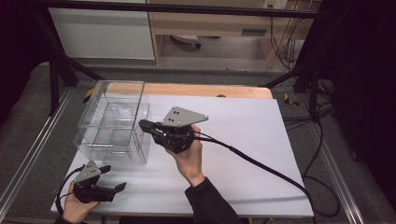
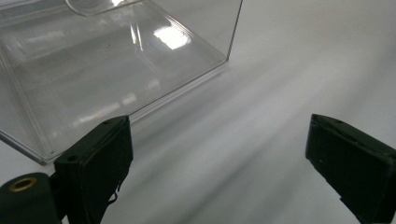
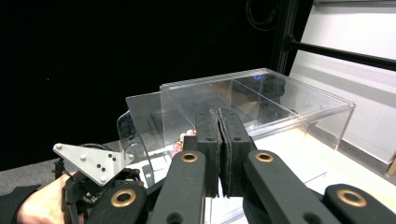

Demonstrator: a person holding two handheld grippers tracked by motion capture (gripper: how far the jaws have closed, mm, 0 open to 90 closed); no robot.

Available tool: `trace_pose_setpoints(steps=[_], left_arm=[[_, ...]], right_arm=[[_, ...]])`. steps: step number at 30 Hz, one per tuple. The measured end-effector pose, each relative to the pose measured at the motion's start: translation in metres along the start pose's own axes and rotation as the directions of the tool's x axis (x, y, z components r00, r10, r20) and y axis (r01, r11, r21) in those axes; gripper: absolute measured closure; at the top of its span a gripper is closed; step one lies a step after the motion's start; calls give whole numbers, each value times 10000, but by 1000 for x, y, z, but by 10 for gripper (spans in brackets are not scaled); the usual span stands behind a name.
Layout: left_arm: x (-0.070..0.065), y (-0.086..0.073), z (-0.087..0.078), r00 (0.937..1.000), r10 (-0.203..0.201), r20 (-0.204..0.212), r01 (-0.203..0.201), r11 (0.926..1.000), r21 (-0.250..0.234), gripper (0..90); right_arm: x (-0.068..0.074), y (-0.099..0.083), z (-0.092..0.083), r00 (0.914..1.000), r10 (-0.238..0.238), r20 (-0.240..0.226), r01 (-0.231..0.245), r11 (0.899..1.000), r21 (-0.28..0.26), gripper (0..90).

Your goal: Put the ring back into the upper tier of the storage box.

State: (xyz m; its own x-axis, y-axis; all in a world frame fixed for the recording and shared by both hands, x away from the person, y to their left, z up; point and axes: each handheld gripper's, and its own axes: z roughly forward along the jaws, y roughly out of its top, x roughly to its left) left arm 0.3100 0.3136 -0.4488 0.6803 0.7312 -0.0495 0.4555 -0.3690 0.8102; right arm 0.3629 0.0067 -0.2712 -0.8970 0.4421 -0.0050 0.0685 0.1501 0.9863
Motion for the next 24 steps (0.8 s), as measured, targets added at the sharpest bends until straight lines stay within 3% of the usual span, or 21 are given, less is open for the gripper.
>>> trace_pose_setpoints(steps=[24], left_arm=[[-1,0,0,10000,-25,16,25,10000,-49,71]], right_arm=[[14,9,46,9991,-210,-358,230,9981,570,884]])
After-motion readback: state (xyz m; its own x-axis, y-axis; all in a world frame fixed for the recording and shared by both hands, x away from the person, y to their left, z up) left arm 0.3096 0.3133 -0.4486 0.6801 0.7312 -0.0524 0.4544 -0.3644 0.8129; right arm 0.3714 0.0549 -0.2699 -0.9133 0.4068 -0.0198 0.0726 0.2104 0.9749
